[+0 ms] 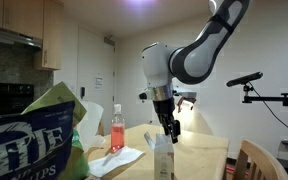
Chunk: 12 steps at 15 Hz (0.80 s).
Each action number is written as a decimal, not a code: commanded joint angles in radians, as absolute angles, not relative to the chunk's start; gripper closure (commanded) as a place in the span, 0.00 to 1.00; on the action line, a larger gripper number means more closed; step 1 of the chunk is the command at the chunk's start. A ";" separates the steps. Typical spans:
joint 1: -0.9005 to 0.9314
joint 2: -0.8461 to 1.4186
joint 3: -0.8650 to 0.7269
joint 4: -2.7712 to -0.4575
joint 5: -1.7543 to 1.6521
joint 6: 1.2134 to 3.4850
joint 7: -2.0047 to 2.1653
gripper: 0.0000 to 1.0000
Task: Open the white box and remove one tea bag from the box and place it on the table
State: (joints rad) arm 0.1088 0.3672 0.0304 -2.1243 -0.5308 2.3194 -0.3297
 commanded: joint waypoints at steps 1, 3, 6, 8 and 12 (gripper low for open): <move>0.126 0.342 0.030 -2.112 -0.580 2.209 -0.337 0.57; 0.129 0.348 0.035 -2.096 -0.605 2.150 -0.347 0.55; 0.136 0.364 0.045 -2.069 -0.670 2.066 -0.371 0.43; 0.132 0.372 0.061 -2.059 -0.698 2.034 -0.415 0.48; 0.124 0.376 0.093 -2.058 -0.743 2.034 -0.537 0.50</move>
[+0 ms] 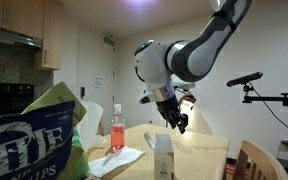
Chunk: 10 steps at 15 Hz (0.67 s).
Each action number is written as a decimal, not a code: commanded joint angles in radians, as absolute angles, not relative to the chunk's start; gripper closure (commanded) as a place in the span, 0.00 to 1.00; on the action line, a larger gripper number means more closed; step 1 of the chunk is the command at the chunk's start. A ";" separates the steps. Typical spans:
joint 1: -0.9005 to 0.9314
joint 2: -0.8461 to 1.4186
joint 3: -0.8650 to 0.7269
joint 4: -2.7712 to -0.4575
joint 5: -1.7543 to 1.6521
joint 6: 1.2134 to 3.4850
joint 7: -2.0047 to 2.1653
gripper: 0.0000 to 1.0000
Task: Open the white box and remove one tea bag from the box and place it on the table
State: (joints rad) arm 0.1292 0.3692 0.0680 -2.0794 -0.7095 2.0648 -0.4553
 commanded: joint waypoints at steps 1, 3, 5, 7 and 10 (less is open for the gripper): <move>0.119 0.374 0.101 -2.062 -0.749 2.048 -0.575 0.51; 0.111 0.372 0.115 -2.065 -0.752 2.070 -0.642 0.54; 0.099 0.368 0.127 -2.070 -0.737 2.117 -0.725 0.58; 0.085 0.370 0.136 -2.071 -0.718 2.172 -0.803 0.57; 0.059 0.378 0.142 -2.073 -0.680 2.268 -0.914 0.55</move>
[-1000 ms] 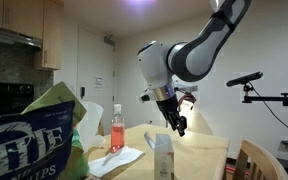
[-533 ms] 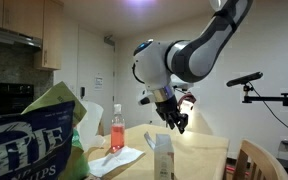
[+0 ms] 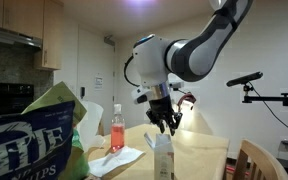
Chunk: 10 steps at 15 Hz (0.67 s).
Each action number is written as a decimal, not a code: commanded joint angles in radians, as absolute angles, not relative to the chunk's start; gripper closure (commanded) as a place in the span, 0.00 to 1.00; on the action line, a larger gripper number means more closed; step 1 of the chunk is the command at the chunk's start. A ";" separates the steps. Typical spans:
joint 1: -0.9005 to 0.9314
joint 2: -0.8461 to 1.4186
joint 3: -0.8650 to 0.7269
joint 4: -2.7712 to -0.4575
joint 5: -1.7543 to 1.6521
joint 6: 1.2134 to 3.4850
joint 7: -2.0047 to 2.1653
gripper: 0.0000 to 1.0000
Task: Open the white box and remove one tea bag from the box and place it on the table
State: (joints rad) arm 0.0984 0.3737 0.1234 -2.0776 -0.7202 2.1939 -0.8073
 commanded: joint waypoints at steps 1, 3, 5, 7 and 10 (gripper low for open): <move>0.050 0.383 0.141 -2.073 -0.659 2.297 -0.951 0.54; 0.028 0.398 0.140 -2.071 -0.596 2.341 -1.033 0.54; 0.015 0.415 0.135 -2.068 -0.537 2.361 -1.099 0.56; 0.008 0.428 0.128 -2.065 -0.485 2.363 -1.148 0.60; 0.002 0.443 0.122 -2.062 -0.436 2.360 -1.186 0.64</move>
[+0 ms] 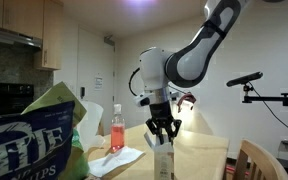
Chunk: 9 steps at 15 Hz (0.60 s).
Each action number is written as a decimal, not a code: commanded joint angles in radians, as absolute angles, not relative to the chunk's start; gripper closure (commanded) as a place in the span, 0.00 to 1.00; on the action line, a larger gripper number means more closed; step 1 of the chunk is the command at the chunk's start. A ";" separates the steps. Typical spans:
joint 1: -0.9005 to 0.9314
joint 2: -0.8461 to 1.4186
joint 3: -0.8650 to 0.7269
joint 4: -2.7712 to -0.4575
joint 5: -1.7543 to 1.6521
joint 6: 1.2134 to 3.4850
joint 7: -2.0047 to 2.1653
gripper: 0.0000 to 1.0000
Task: Open the white box and remove one tea bag from the box and place it on the table
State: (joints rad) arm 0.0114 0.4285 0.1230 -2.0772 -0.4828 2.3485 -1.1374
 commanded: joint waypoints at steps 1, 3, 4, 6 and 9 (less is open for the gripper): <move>0.002 0.445 0.119 -2.062 -0.429 2.360 -1.190 0.66; 0.003 0.449 0.115 -2.060 -0.420 2.360 -1.192 0.62; 0.003 0.450 0.113 -2.059 -0.419 2.361 -1.191 0.61; 0.003 0.448 0.108 -2.061 -0.428 2.368 -1.191 0.55; 0.005 0.454 0.102 -2.051 -0.432 2.367 -1.190 0.56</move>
